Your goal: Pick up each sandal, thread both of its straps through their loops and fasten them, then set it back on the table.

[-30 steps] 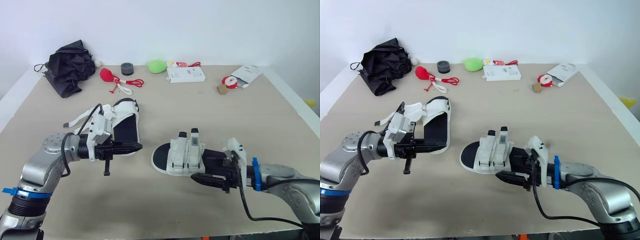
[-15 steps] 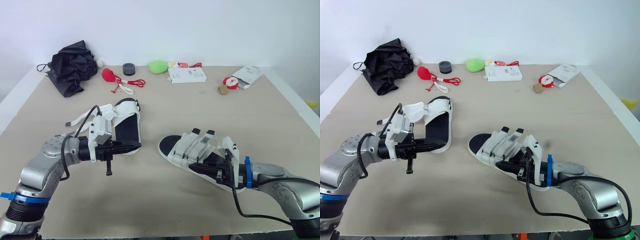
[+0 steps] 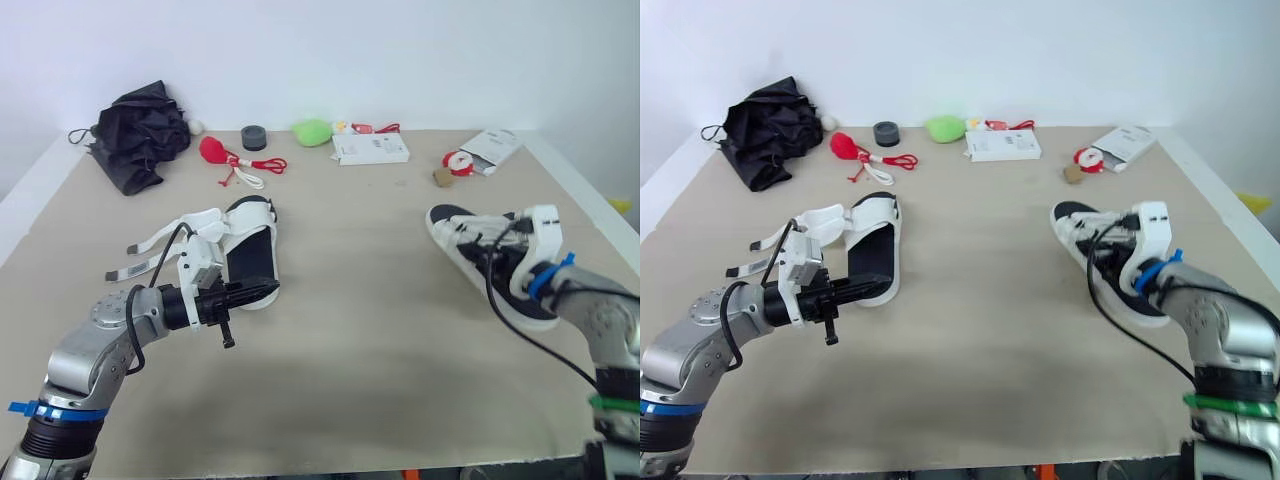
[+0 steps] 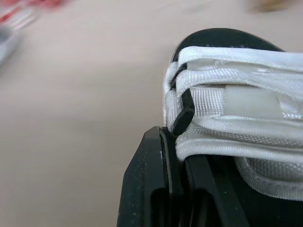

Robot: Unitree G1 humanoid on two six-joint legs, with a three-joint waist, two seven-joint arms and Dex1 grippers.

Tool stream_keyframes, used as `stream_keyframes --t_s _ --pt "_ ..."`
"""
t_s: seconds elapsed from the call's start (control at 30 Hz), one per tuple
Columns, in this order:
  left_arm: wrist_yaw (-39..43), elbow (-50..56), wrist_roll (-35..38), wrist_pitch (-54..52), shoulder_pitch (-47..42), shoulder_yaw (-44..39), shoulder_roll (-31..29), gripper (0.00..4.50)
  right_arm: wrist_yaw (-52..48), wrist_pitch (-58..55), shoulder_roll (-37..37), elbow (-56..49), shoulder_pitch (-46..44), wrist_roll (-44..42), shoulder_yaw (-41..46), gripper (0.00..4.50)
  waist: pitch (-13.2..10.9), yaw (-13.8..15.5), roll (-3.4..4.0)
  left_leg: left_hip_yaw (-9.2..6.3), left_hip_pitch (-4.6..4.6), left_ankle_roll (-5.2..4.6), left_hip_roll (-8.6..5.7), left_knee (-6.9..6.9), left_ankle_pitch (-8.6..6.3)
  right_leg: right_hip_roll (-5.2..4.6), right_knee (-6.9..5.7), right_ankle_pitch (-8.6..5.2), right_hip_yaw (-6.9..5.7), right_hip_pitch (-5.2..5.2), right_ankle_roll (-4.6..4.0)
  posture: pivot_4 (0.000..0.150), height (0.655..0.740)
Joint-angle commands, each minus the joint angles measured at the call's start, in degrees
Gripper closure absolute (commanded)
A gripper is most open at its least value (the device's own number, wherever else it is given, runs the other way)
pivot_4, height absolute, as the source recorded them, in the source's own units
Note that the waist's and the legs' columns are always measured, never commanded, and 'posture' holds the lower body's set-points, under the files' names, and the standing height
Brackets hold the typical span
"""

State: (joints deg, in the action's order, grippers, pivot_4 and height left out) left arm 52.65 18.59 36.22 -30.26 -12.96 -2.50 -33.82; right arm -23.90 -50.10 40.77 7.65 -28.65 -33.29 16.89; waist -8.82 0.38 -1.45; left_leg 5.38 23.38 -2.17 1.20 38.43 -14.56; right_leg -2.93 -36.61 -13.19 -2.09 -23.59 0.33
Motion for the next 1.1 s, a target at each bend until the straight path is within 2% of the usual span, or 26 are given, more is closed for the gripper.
stream_keyframes --t_s 0.03,0.13,0.17,0.2,0.23,0.4,0.53,0.73,0.83,0.97,1.07,1.1 --pt "-1.9 0.7 0.6 0.9 -0.5 -1.7 1.3 4.50 7.7 2.6 -1.6 10.6 -7.3 4.8 2.4 4.42 0.0 0.0 0.00 0.00 -0.01 0.01 0.00 -0.01 0.01 0.01 -0.04 -0.01 0.02 -0.01 0.00 0.150 0.7400" --pt "-2.0 0.6 0.2 0.9 -0.9 -1.2 1.5 4.50 9.4 6.7 -2.6 19.3 -10.6 8.2 1.6 4.42 0.0 0.0 0.01 0.04 0.06 0.04 -0.01 -0.01 0.02 0.02 -0.20 -0.02 0.07 -0.14 -0.02 0.150 0.7400" --pt "-2.2 0.6 0.1 0.9 -1.0 -1.2 1.6 4.50 9.6 8.1 -2.9 22.2 -11.7 8.7 2.0 3.70 0.0 0.0 0.01 0.06 0.04 0.04 -0.01 0.00 0.02 0.01 -0.23 -0.02 0.08 -0.14 -0.01 0.150 0.7400" --pt "-2.6 0.6 0.0 1.0 -1.1 -1.2 1.8 4.50 9.8 9.3 -3.1 24.5 -12.5 9.1 2.4 3.47 0.0 0.1 0.01 0.06 0.04 0.04 -0.01 0.02 0.02 0.01 -0.23 -0.02 0.08 -0.12 -0.01 0.150 0.7400" --pt "-3.0 0.7 0.1 1.0 -1.2 -1.3 2.0 4.50 10.0 10.1 -3.2 26.1 -13.2 9.4 2.6 2.87 0.0 0.1 0.01 0.06 0.03 0.03 -0.02 0.04 0.03 0.00 -0.23 -0.01 0.08 -0.10 0.01 0.150 0.7400" --pt "-5.3 1.7 1.0 0.5 -2.0 -1.3 3.9 4.50 6.4 9.5 -2.3 26.4 -13.4 7.5 4.7 0.65 0.0 0.0 0.01 0.12 -0.02 0.01 -0.02 0.06 0.04 -0.01 -0.24 0.01 0.13 -0.07 0.05 0.150 0.7400" --pt "-6.6 2.3 2.3 -0.4 -2.8 -1.3 5.4 4.50 0.9 6.3 0.0 21.1 -10.2 5.9 4.9 0.65 0.0 0.1 0.01 0.08 -0.01 0.00 -0.02 0.05 0.05 -0.02 -0.27 0.01 0.11 -0.07 0.05 0.150 0.7400" --pt "-8.3 2.1 2.3 -1.6 -3.0 -1.3 5.2 4.50 -6.9 0.0 5.3 7.7 -2.2 1.5 7.2 0.65 0.0 0.1 0.06 0.09 0.00 -0.01 -0.02 0.03 0.03 -0.02 -0.29 -0.01 0.12 -0.10 0.06 0.150 0.7400" --pt "-9.6 0.9 -0.5 -1.1 -3.7 -0.8 4.4 4.50 -12.7 -1.4 8.8 -2.8 6.2 -0.8 8.1 0.65 0.0 0.1 0.05 0.06 -0.02 0.00 -0.01 0.03 0.04 0.00 -0.31 -0.04 0.11 -0.10 0.09 0.150 0.7400" --pt "-12.5 -0.4 -4.0 -1.1 -3.9 -0.8 3.4 4.50 -16.7 -4.3 9.8 -15.2 13.7 -6.2 10.4 0.65 0.0 -0.1 0.06 0.01 -0.06 0.01 0.00 0.03 0.05 0.00 -0.32 -0.12 0.08 -0.05 0.21 0.150 0.7400" --pt "-15.9 -1.2 -5.1 -1.9 -3.8 -2.1 4.0 3.74 -17.8 -6.7 7.7 -24.9 16.9 -12.6 11.4 0.56 0.0 -0.1 0.07 0.05 -0.09 0.04 0.02 0.04 0.07 0.00 -0.34 -0.24 0.12 -0.06 0.43 0.150 0.7400" --pt "-16.8 -1.1 -5.2 -2.0 -3.7 -2.4 4.3 3.18 -17.8 -7.2 7.1 -27.4 17.5 -14.1 11.3 0.56 0.0 0.0 0.06 0.04 -0.10 0.06 0.07 0.05 0.09 0.04 -0.34 -0.24 0.10 -0.05 0.43 0.150 0.7400"
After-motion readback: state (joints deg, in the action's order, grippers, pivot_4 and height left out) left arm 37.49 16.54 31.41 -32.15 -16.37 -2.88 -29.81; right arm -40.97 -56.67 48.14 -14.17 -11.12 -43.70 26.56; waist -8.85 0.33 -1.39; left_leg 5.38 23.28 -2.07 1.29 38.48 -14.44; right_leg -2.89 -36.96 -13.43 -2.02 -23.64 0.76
